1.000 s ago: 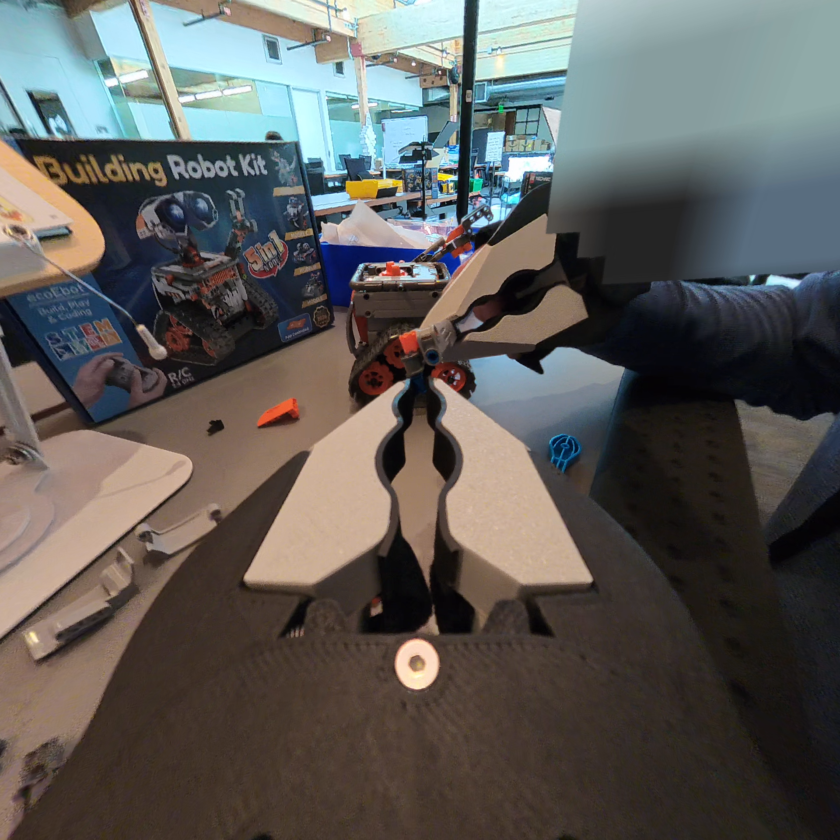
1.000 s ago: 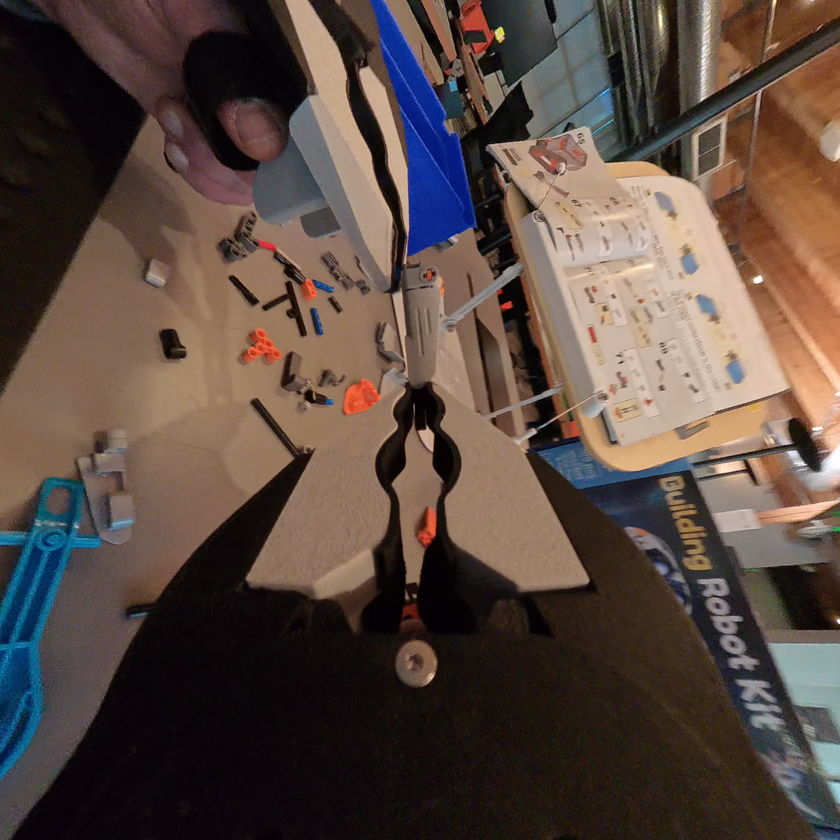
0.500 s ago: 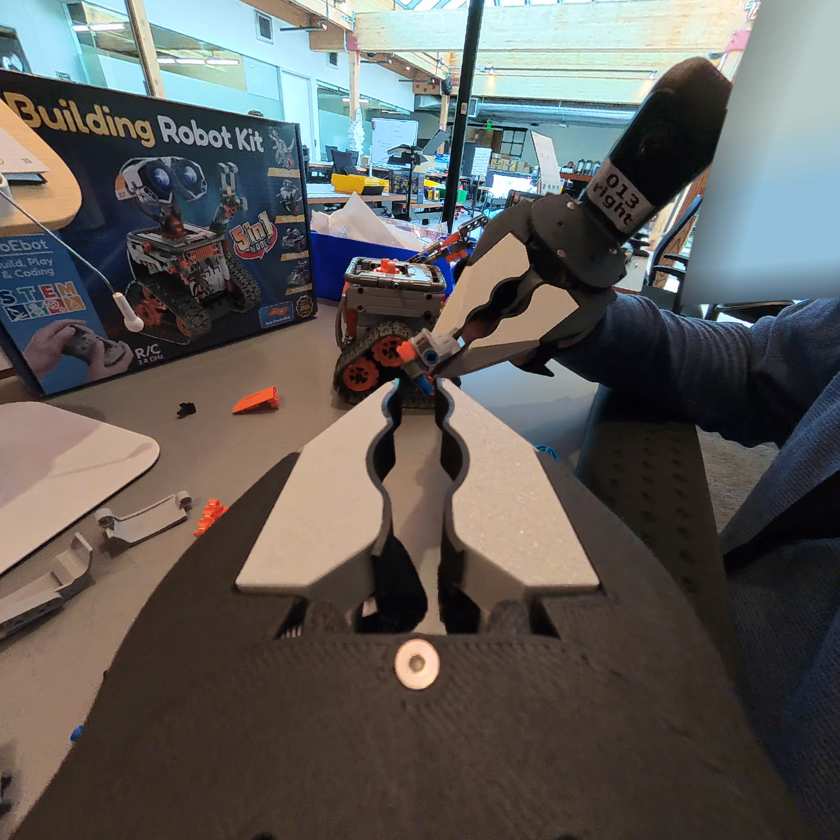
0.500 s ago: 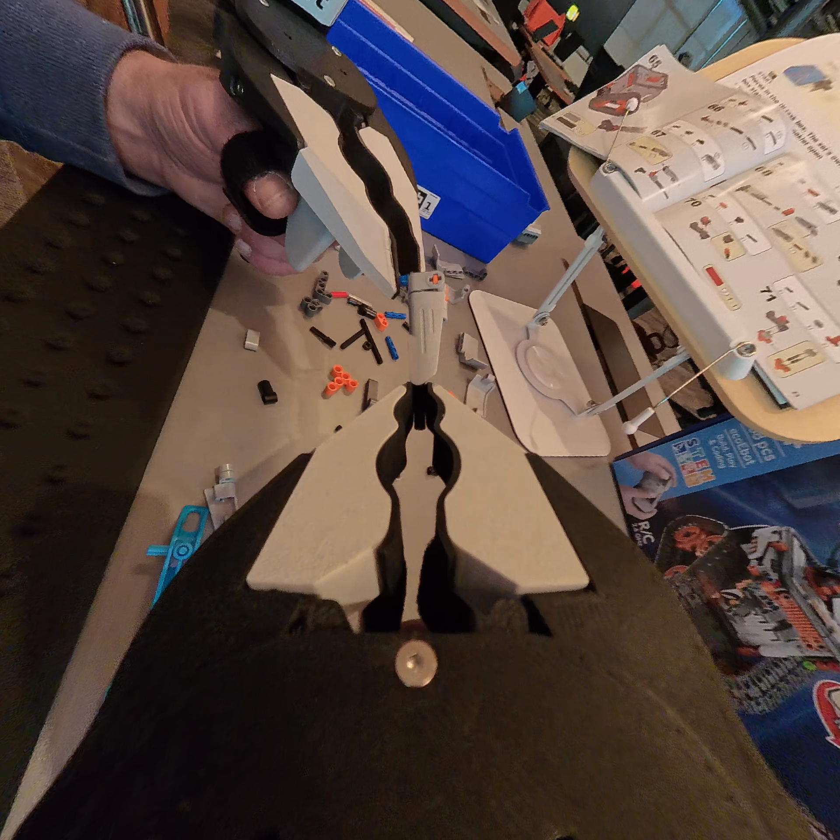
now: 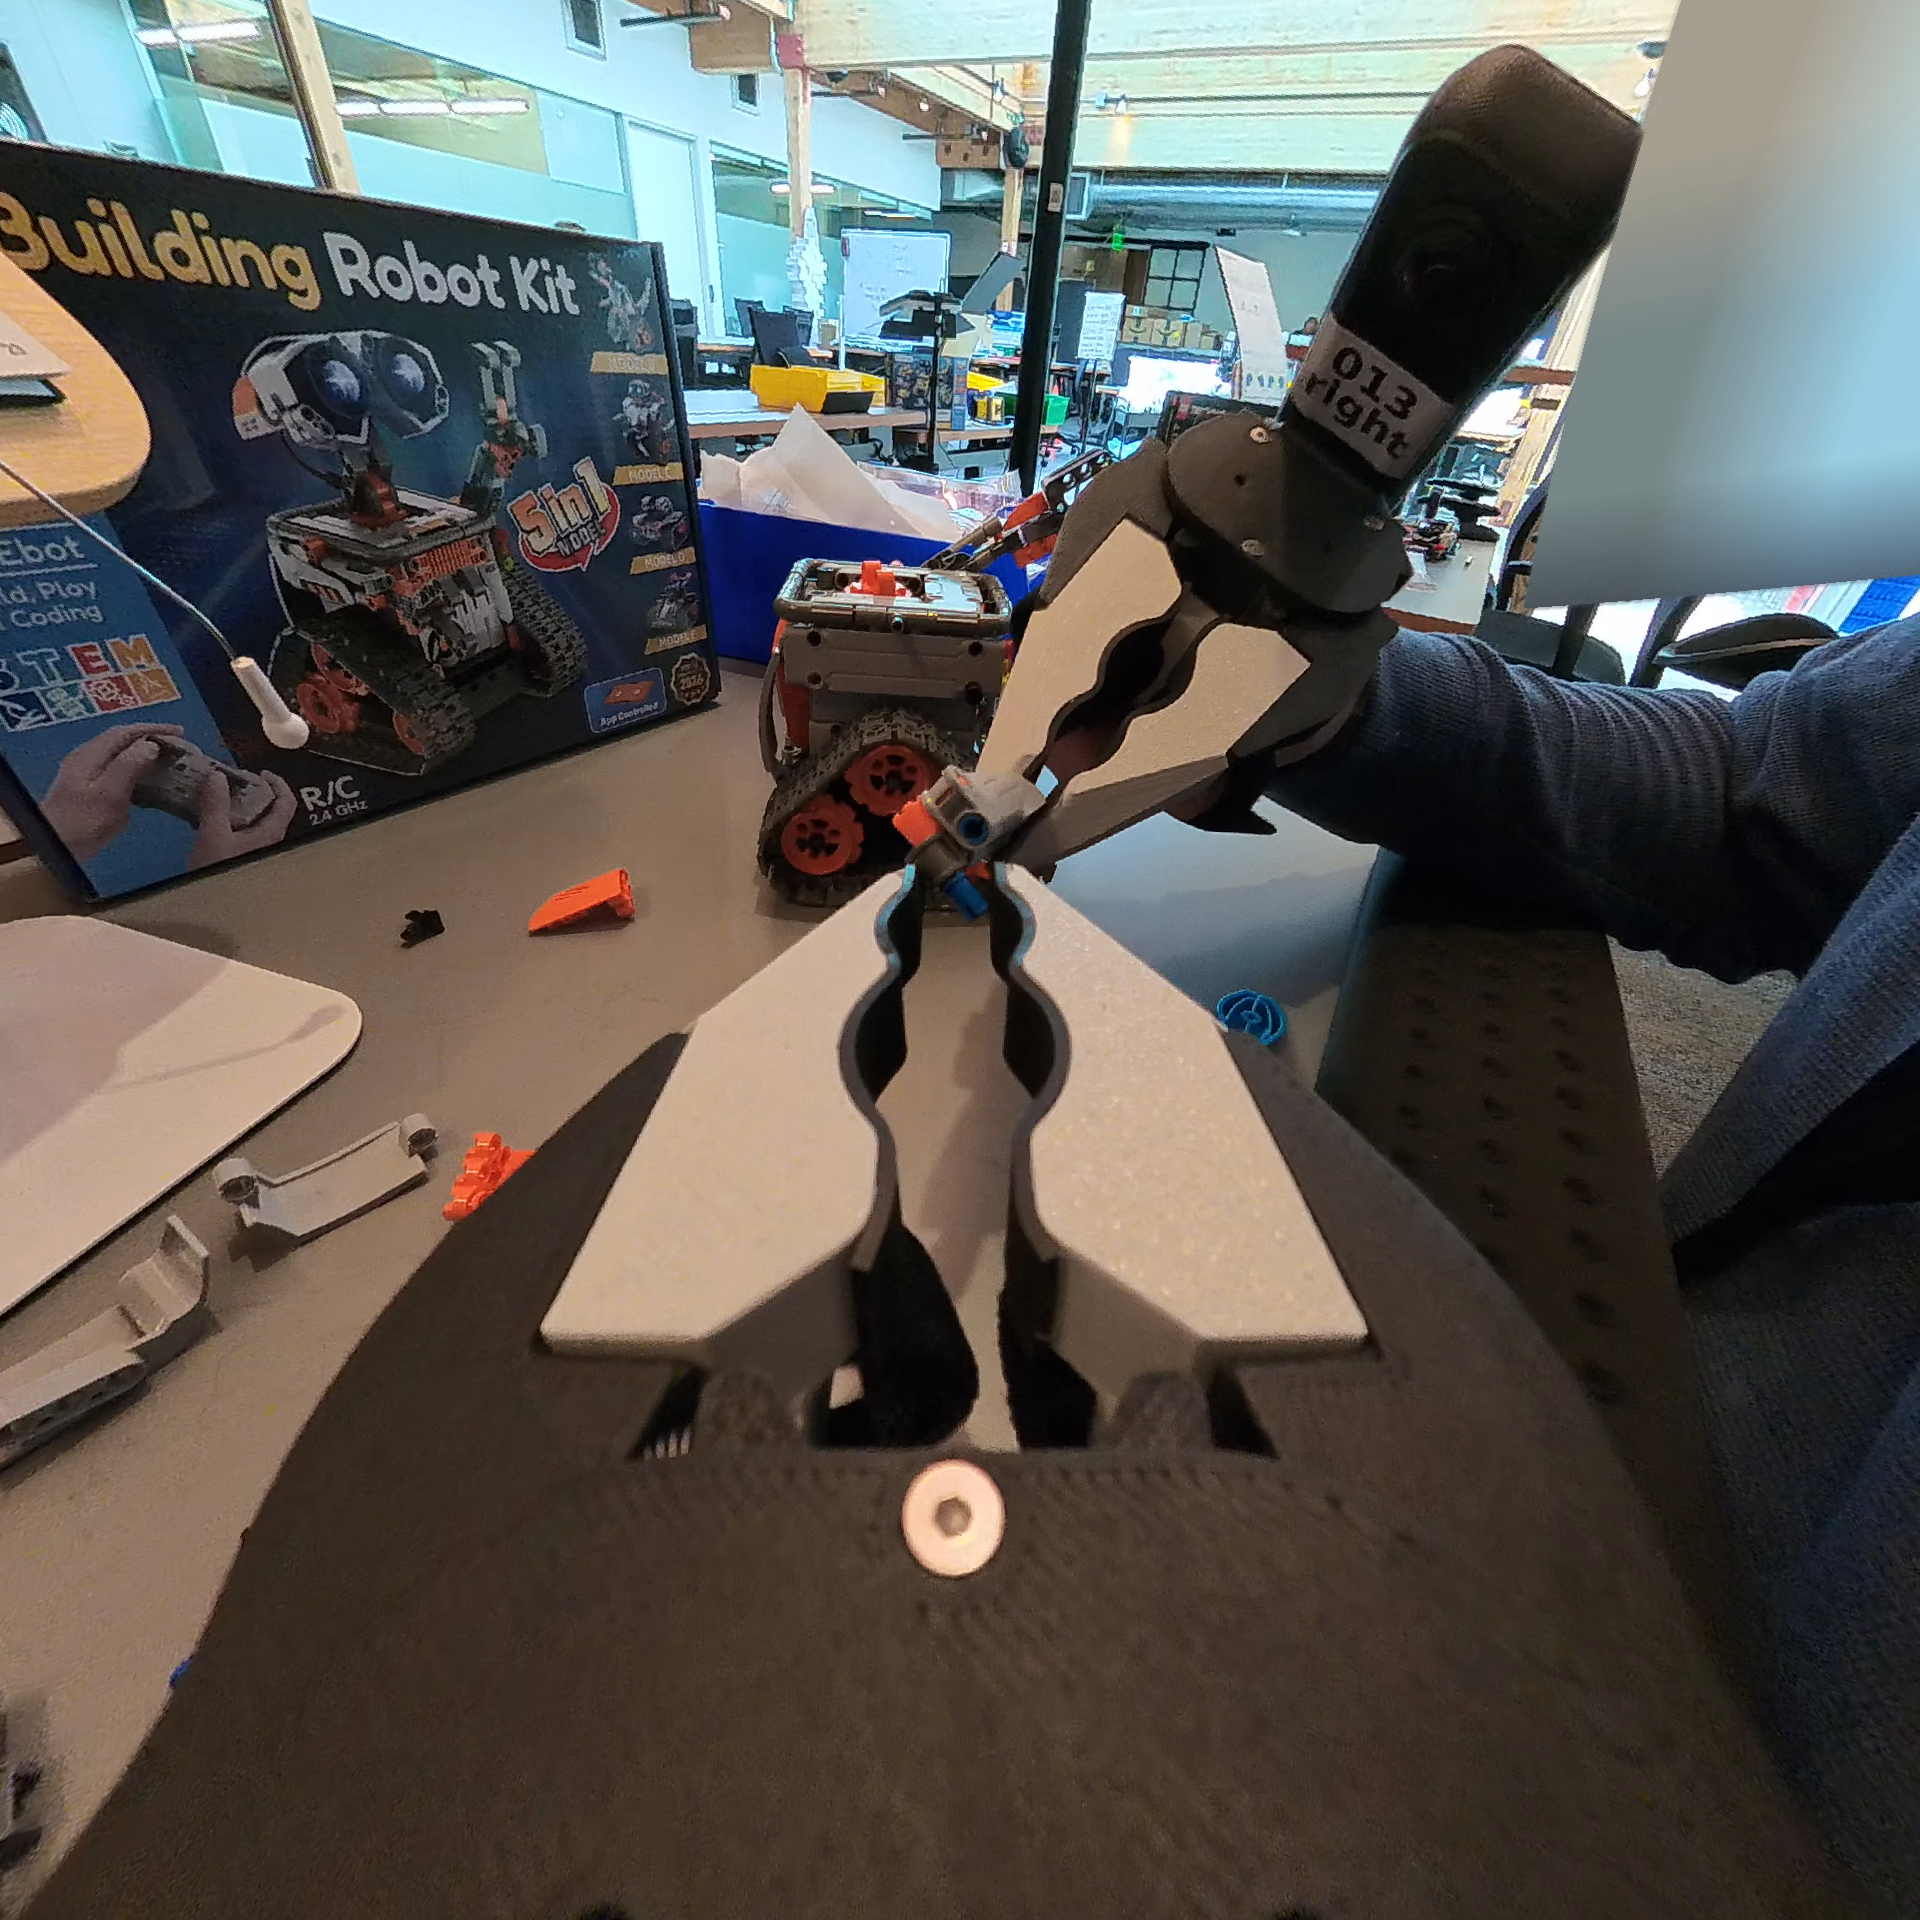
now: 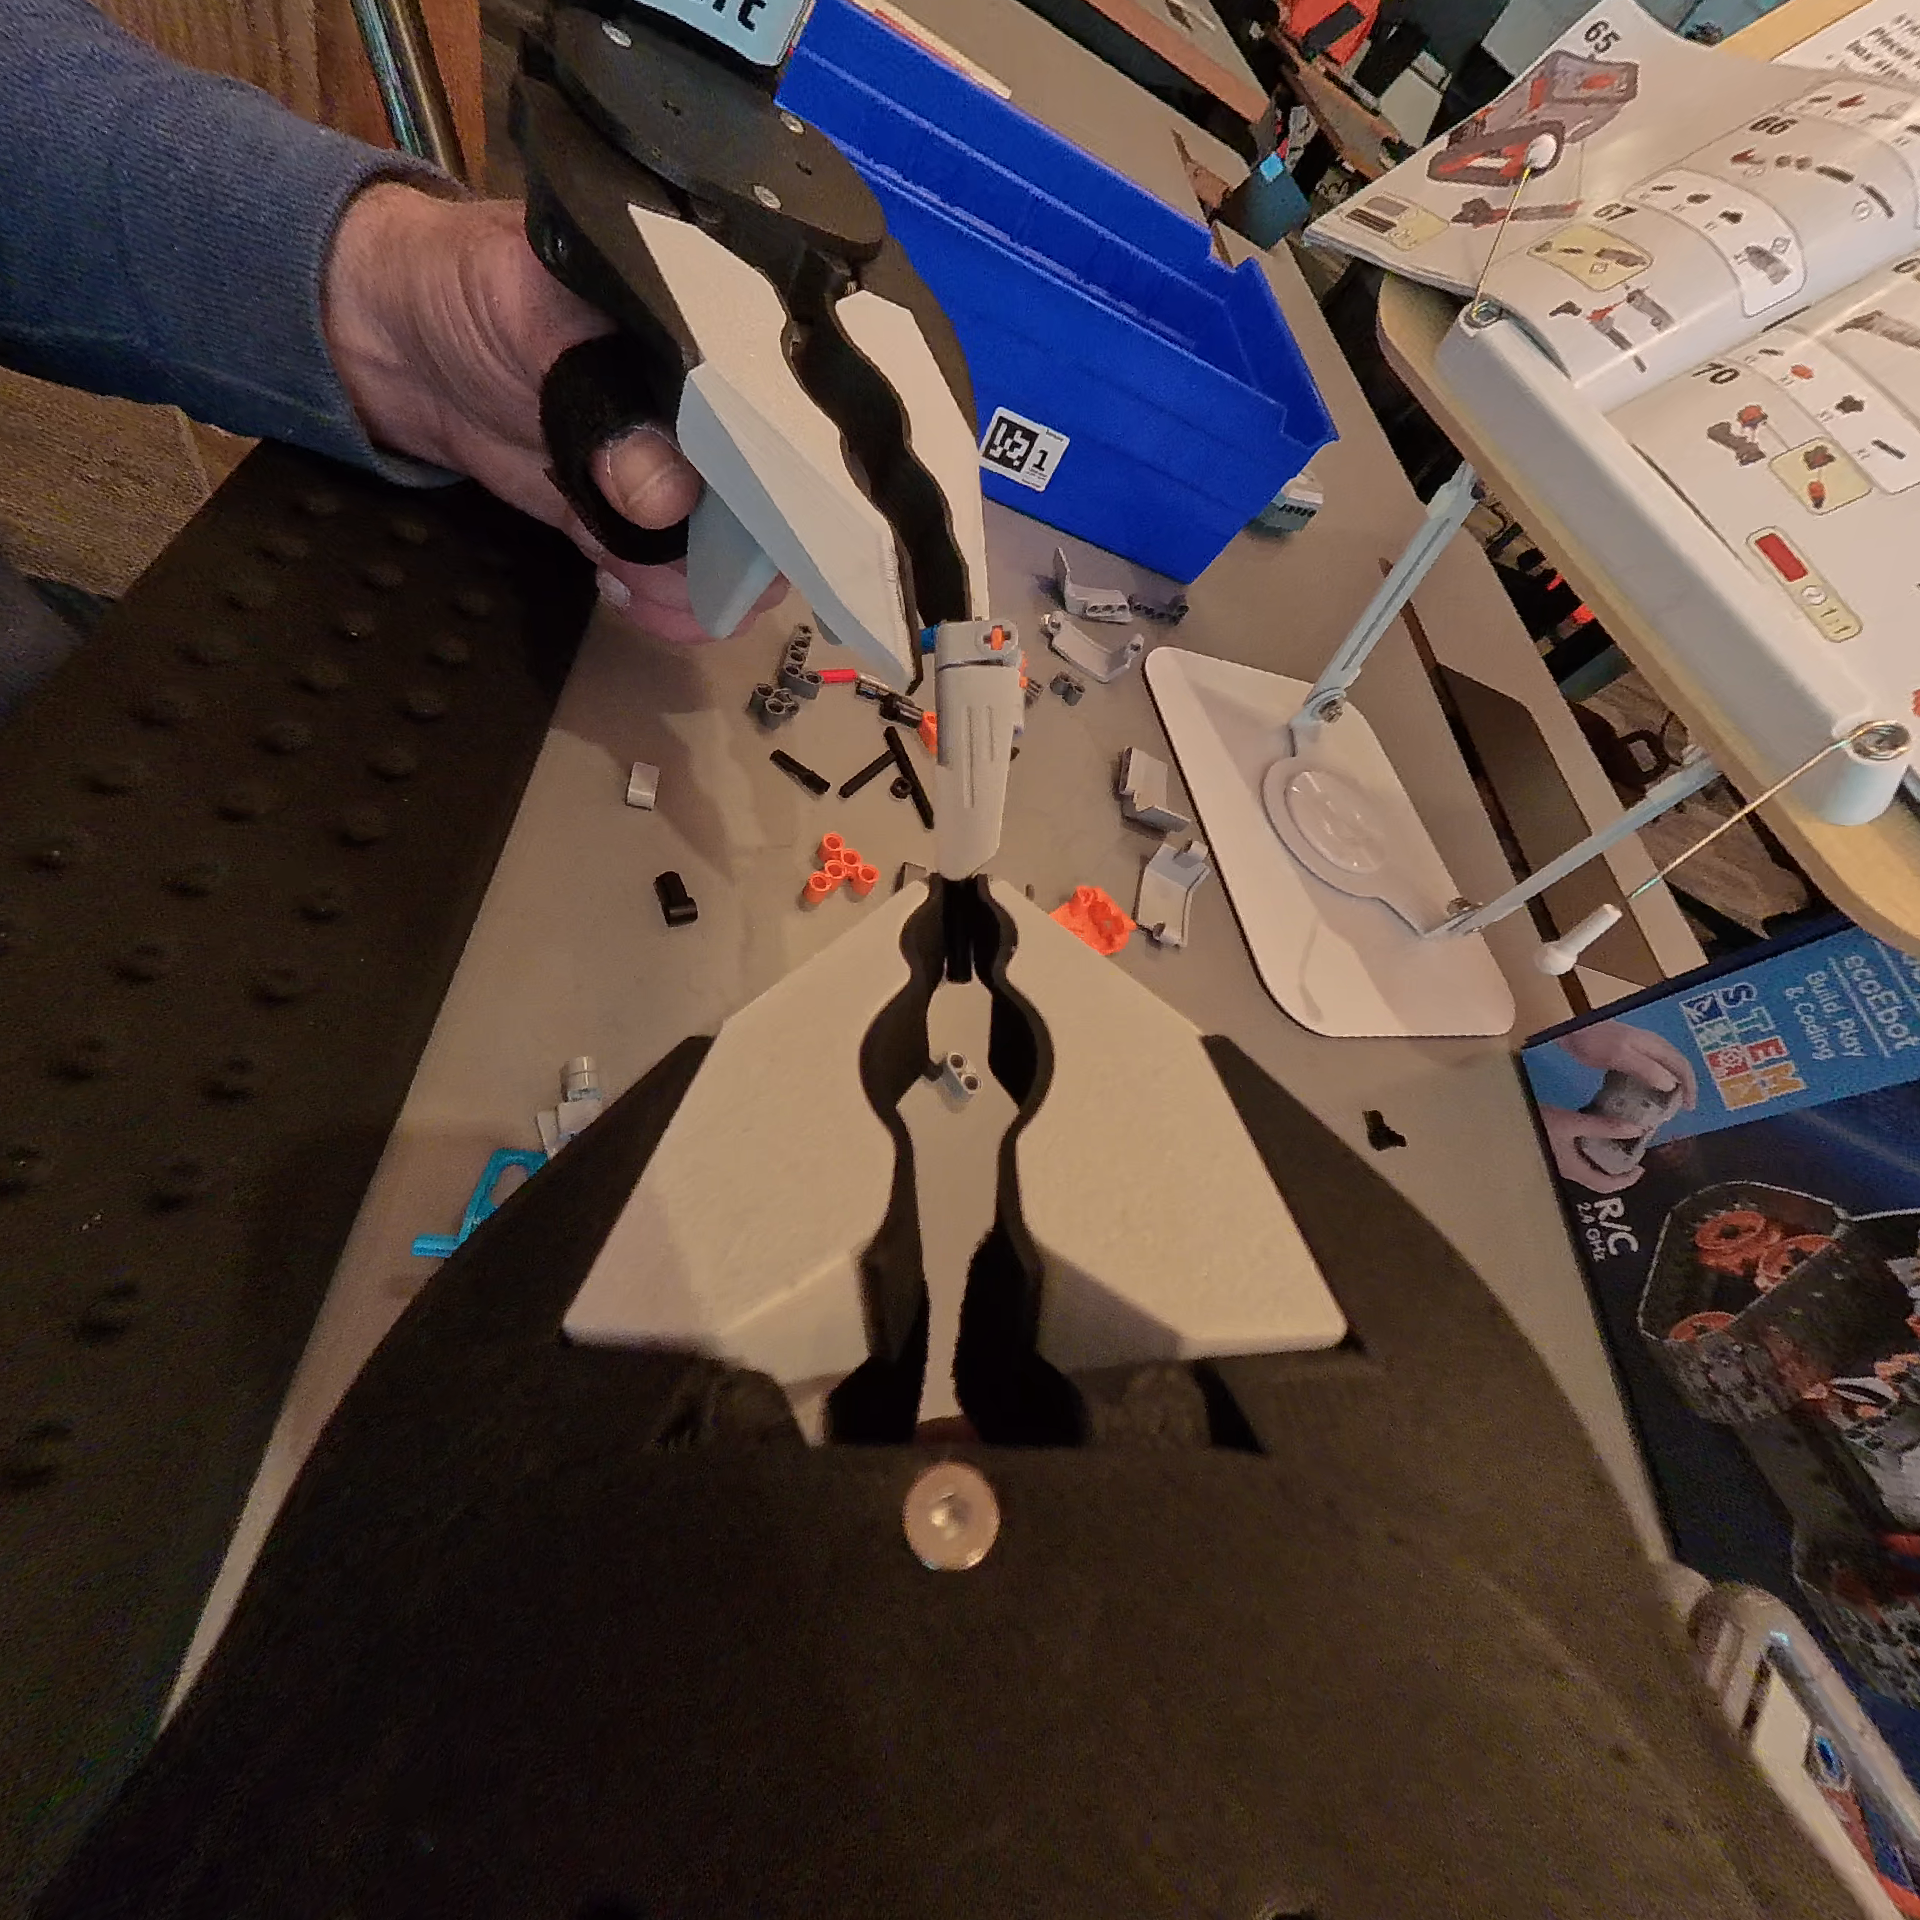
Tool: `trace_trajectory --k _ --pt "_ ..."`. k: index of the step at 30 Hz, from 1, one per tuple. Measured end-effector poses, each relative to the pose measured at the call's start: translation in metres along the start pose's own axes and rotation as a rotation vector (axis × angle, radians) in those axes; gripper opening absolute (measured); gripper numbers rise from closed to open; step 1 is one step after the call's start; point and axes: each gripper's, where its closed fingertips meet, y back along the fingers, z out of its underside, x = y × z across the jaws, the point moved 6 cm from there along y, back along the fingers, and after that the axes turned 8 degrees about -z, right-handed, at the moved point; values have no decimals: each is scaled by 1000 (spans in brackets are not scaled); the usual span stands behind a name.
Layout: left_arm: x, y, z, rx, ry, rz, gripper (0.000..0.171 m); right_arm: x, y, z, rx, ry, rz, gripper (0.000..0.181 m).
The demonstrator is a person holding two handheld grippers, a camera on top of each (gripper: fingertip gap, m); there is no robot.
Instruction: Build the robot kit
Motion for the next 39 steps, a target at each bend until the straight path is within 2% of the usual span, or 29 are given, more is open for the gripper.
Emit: trace_trajectory --k 17,30,35,39 --pt "-1 1 -1 9 0 -8 9 2 1 -2 22 -38 -18 1" --pt "0 0 -1 0 -32 -33 22 7 1 7 61 -360 -277 1" --pt "2 -3 3 -33 -33 -23 21 8 2 9 72 -393 -297 1" --pt "1 -3 3 -38 11 -2 17 7 1 9 41 -341 -261 1"
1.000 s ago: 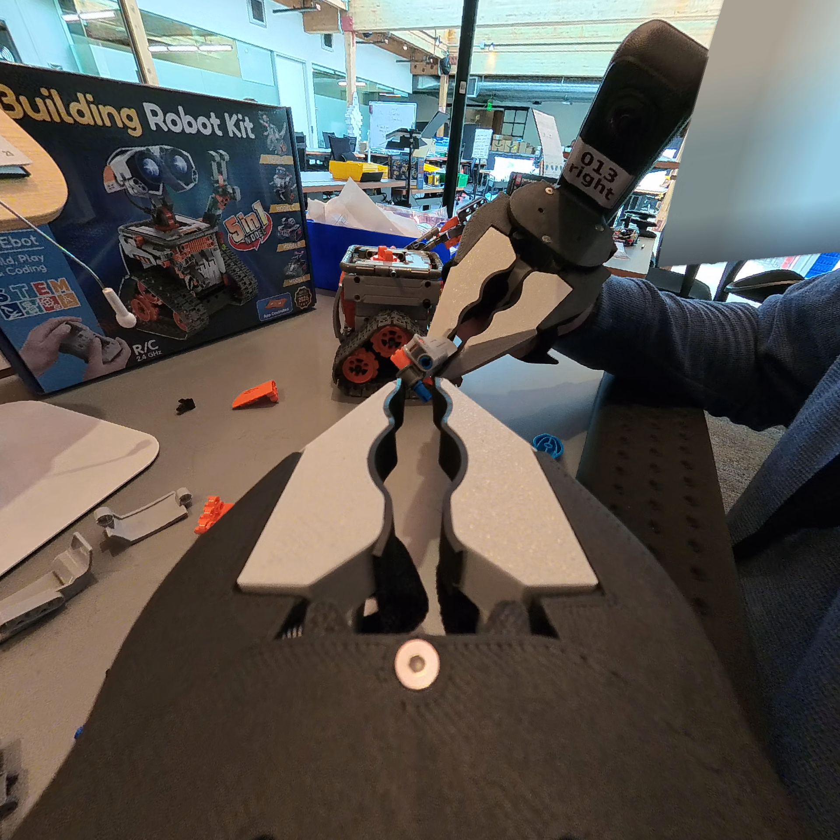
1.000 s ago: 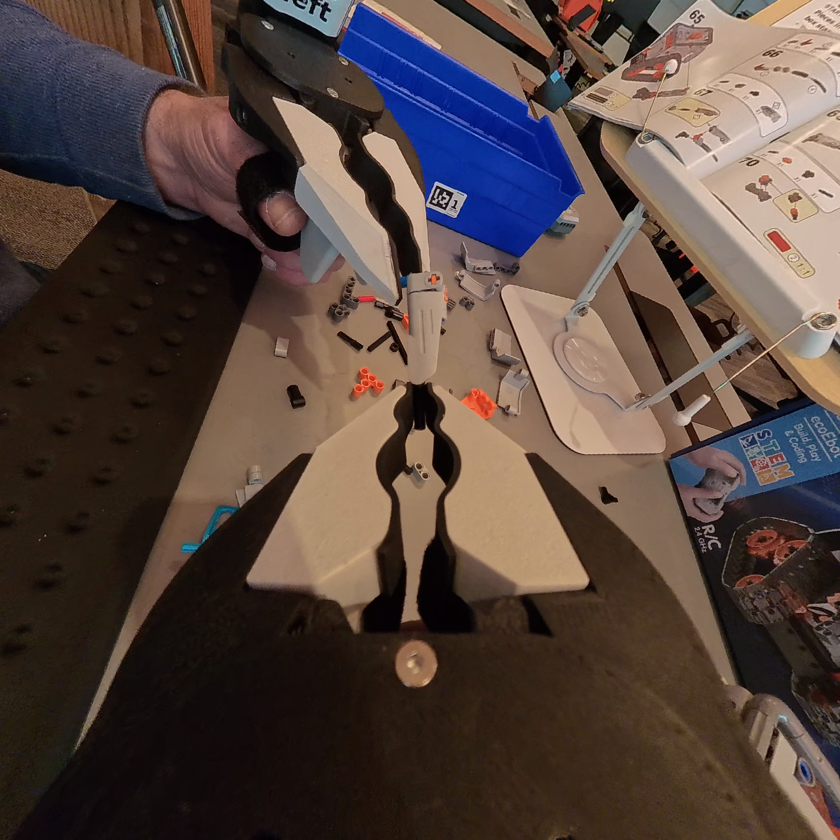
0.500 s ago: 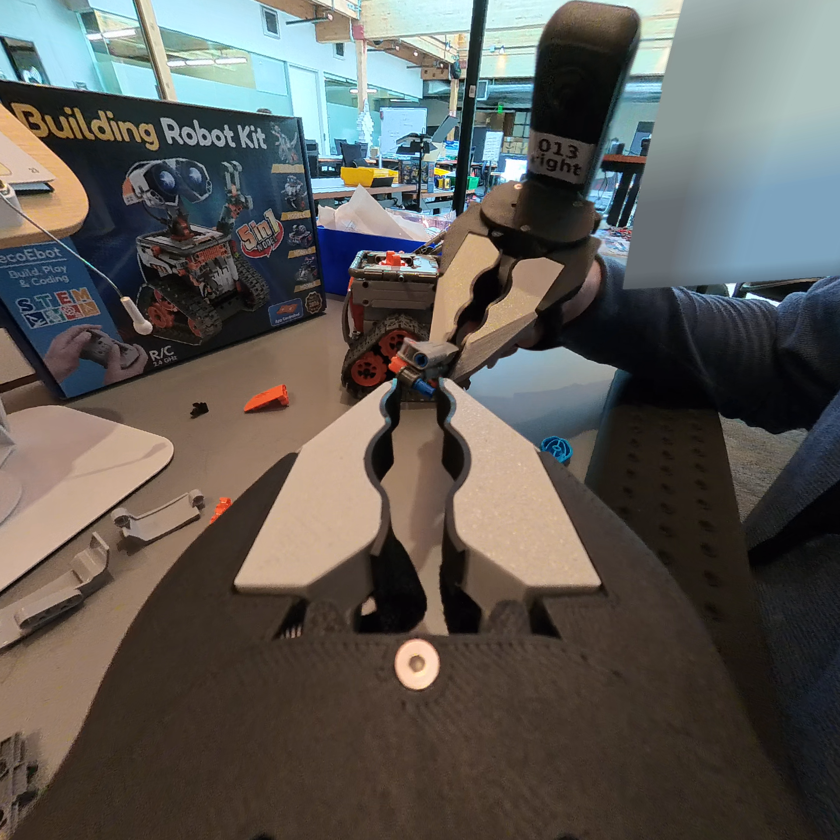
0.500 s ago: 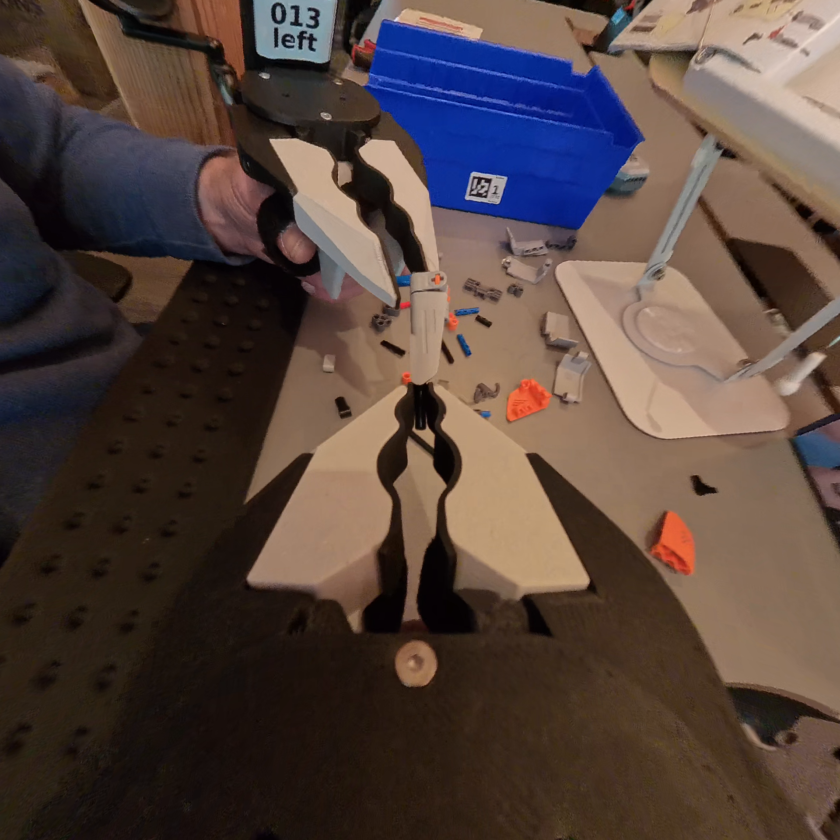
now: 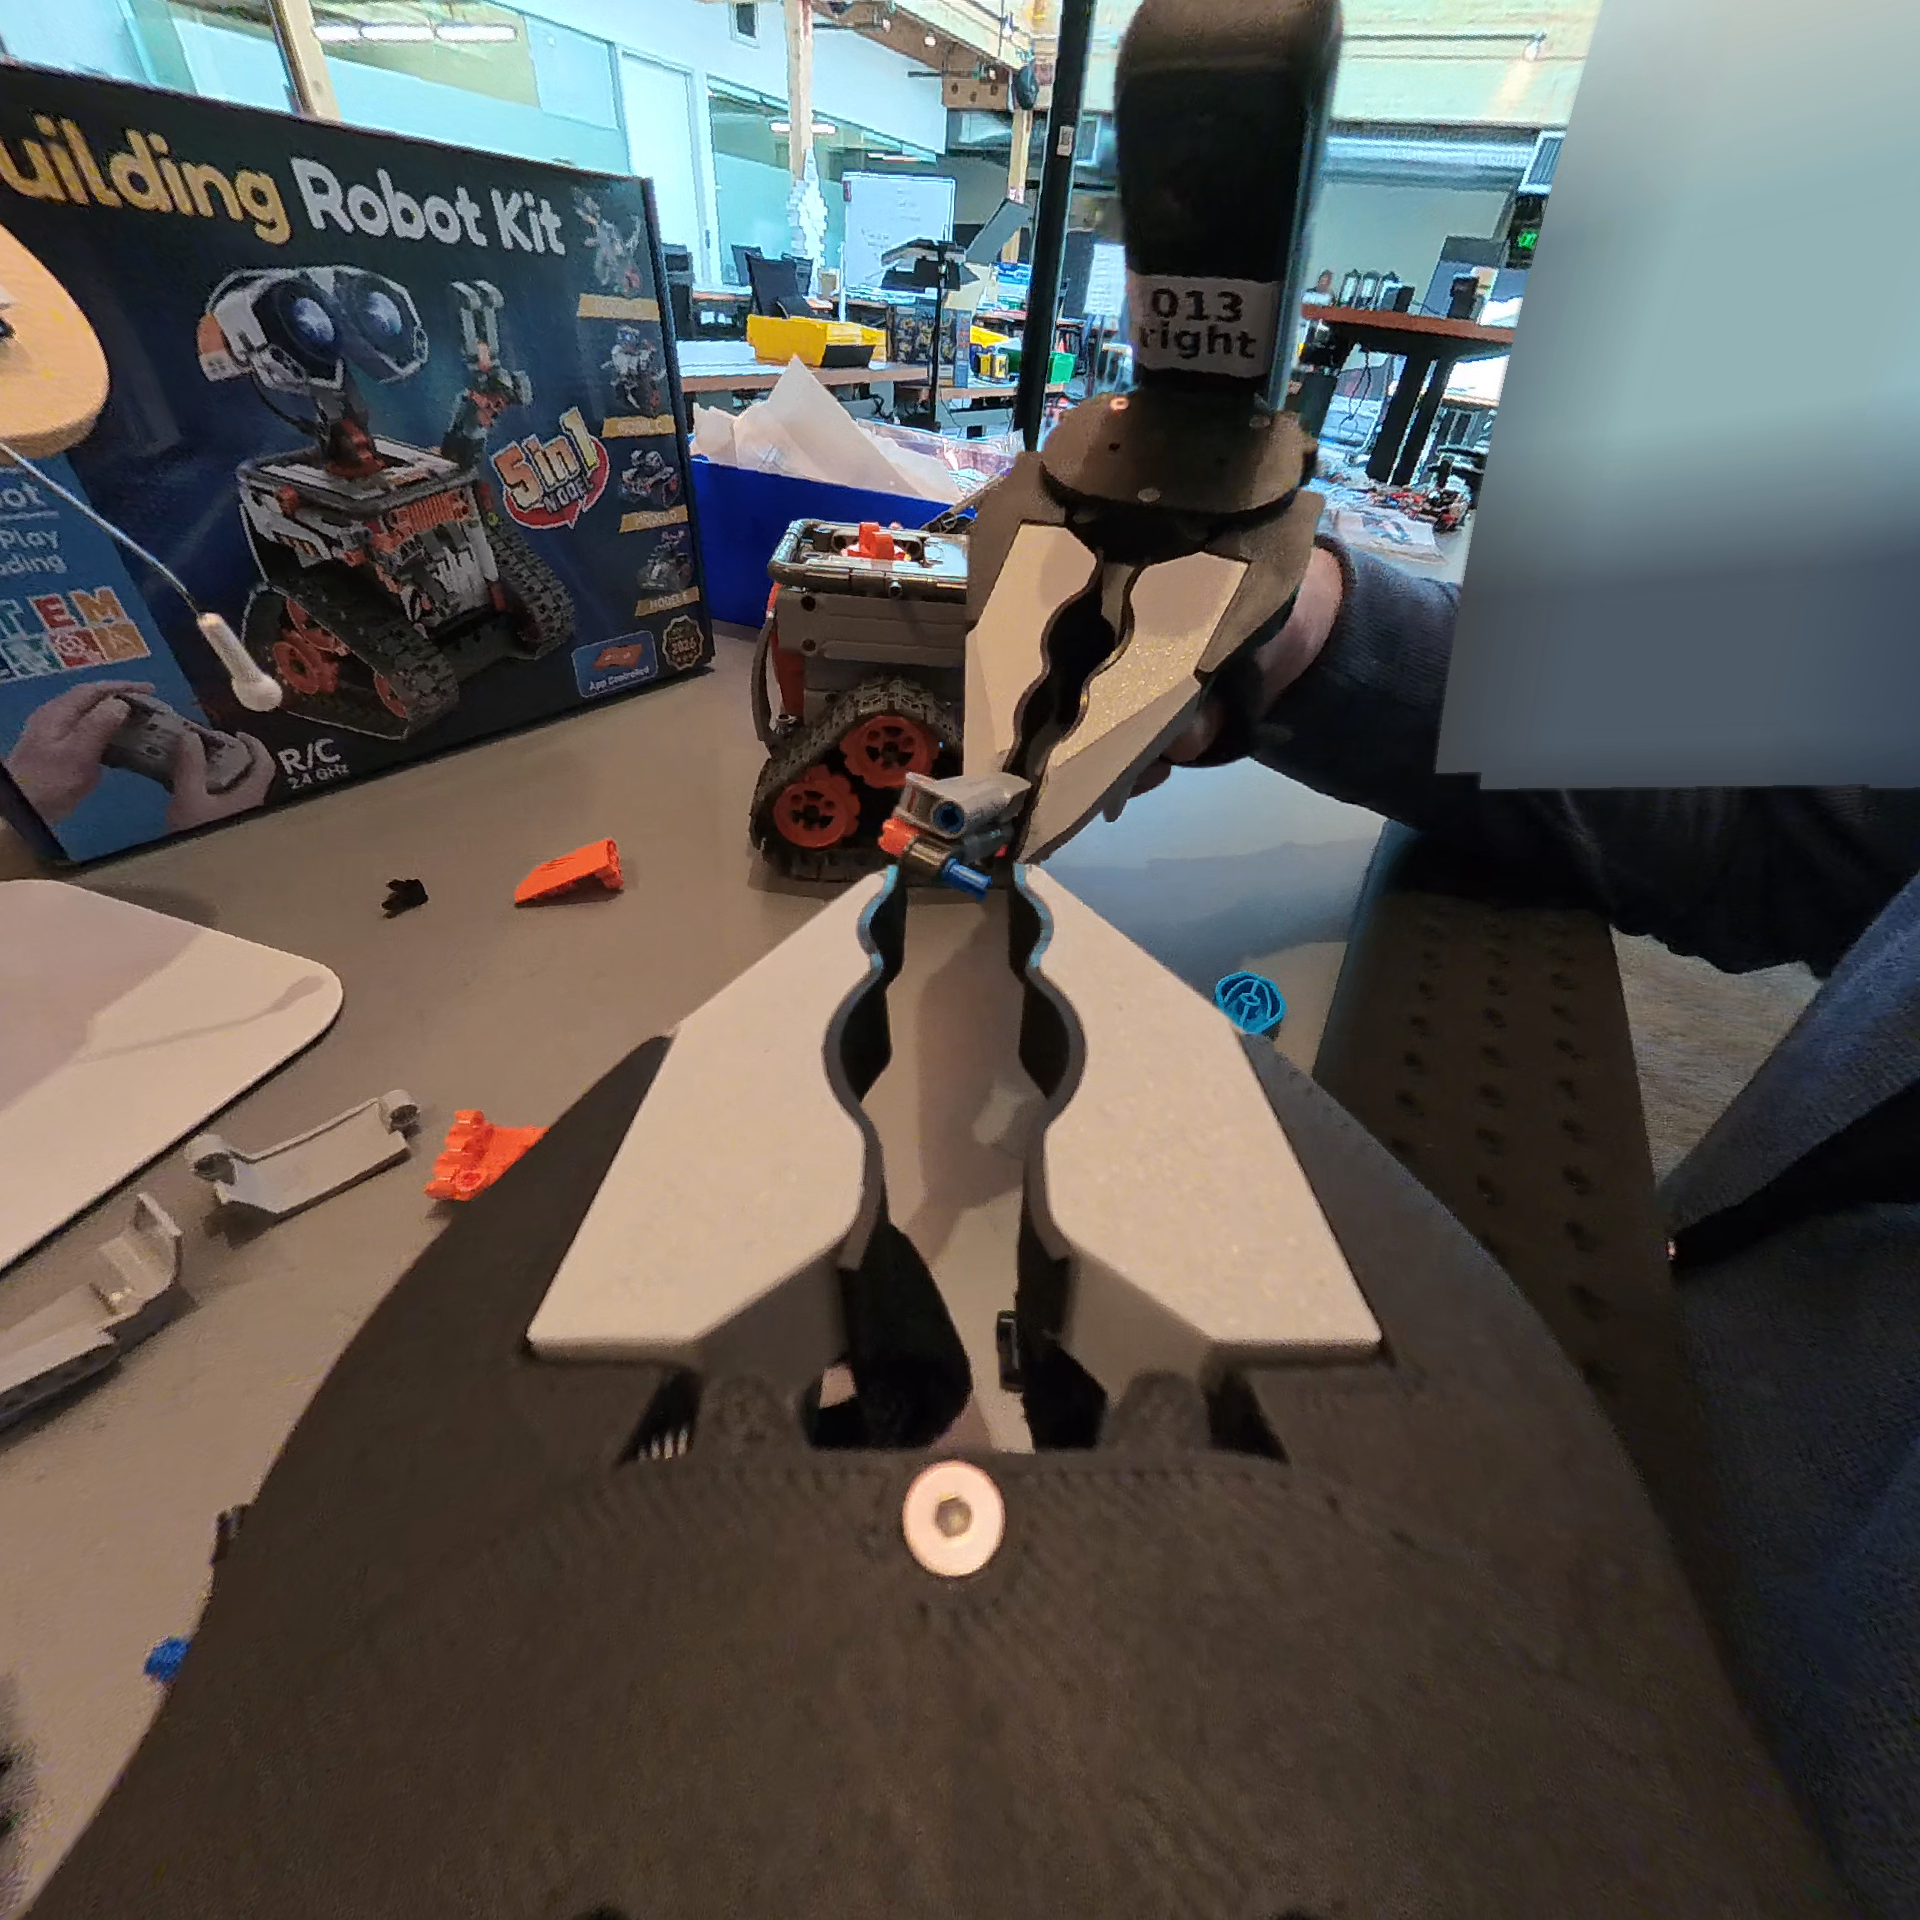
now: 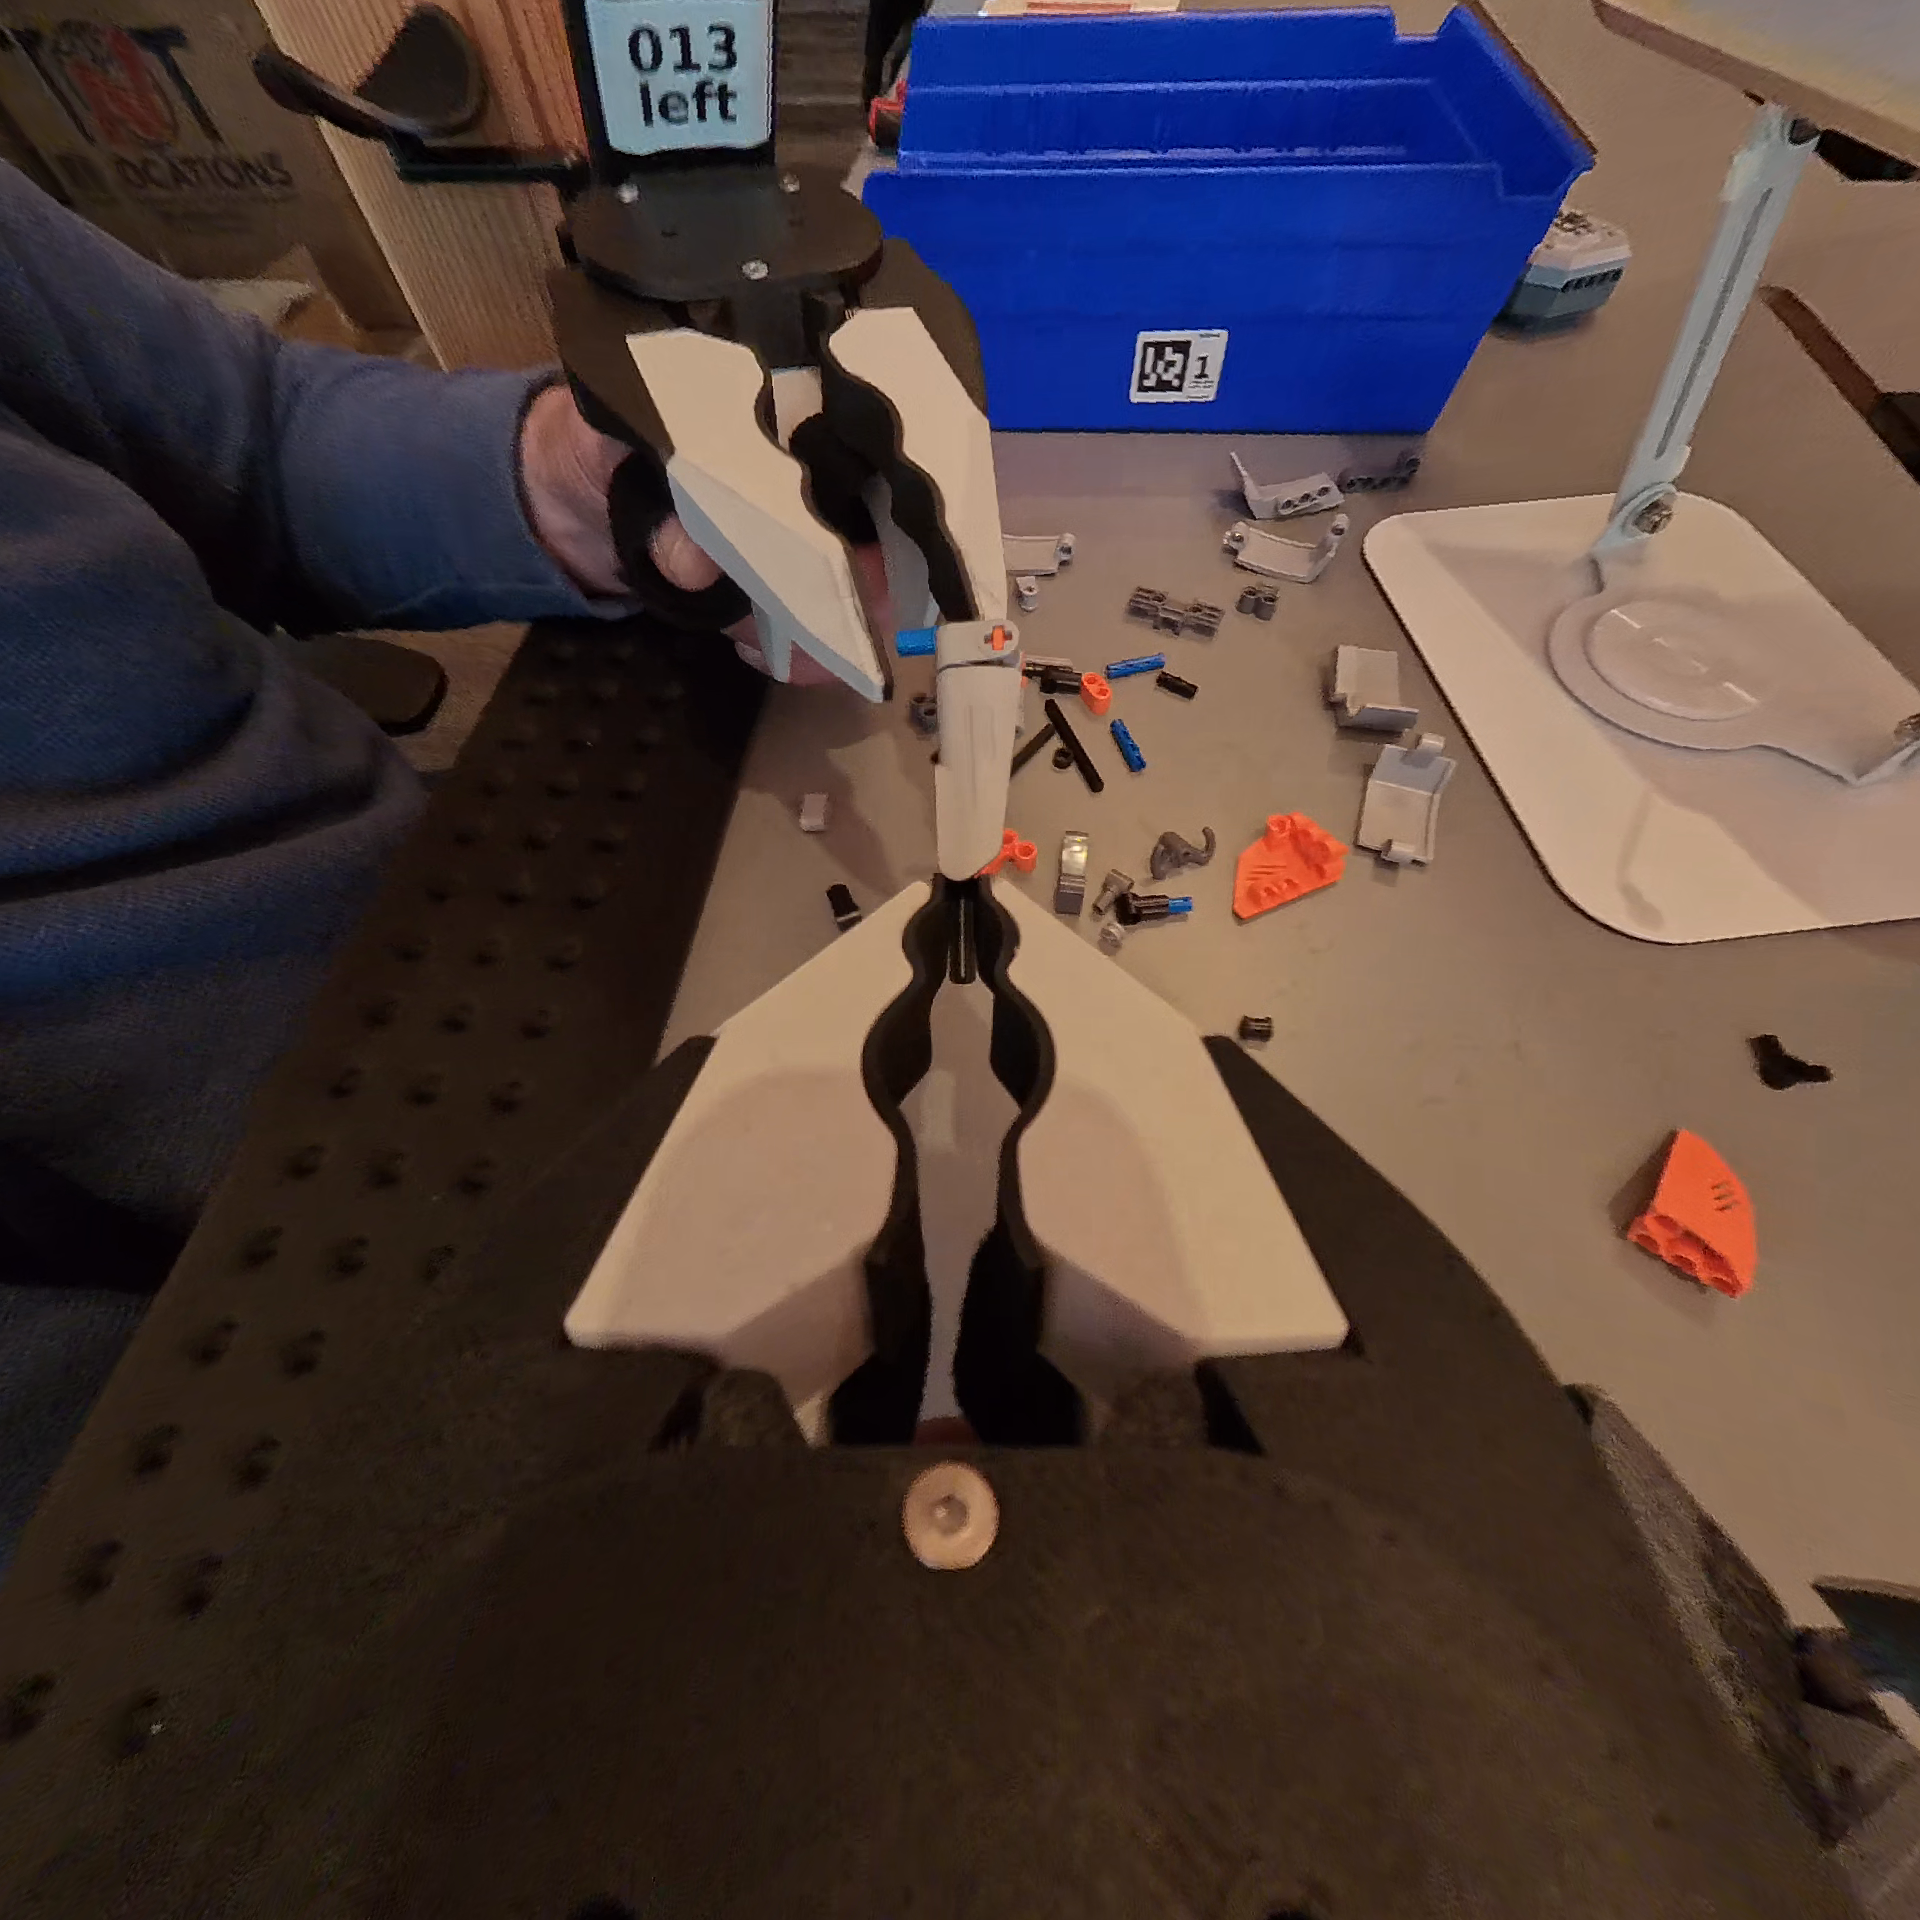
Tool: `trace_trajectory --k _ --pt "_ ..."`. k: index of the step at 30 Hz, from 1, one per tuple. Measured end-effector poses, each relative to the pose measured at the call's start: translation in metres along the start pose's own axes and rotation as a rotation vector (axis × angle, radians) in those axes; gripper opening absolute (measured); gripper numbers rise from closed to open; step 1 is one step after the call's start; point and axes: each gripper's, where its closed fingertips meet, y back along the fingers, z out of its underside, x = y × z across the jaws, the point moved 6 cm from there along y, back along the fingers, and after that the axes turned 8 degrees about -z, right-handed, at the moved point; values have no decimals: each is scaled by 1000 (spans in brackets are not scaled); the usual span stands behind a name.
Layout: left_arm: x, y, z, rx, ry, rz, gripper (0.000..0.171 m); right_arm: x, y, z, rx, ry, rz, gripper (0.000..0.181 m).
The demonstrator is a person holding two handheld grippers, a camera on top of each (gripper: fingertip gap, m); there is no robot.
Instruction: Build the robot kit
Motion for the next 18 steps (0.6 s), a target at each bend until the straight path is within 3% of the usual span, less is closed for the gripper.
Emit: trace_trajectory --k 5,12,18 --pt "-3 0 1 -6 91 39 16 -3 -1 -4 -68 159 124 1" --pt "-6 1 -1 12 180 86 12 -12 -5 -9 -220 540 355 1" --pt "-4 4 -5 46 118 56 4 -15 -6 -11 -253 651 433 7"
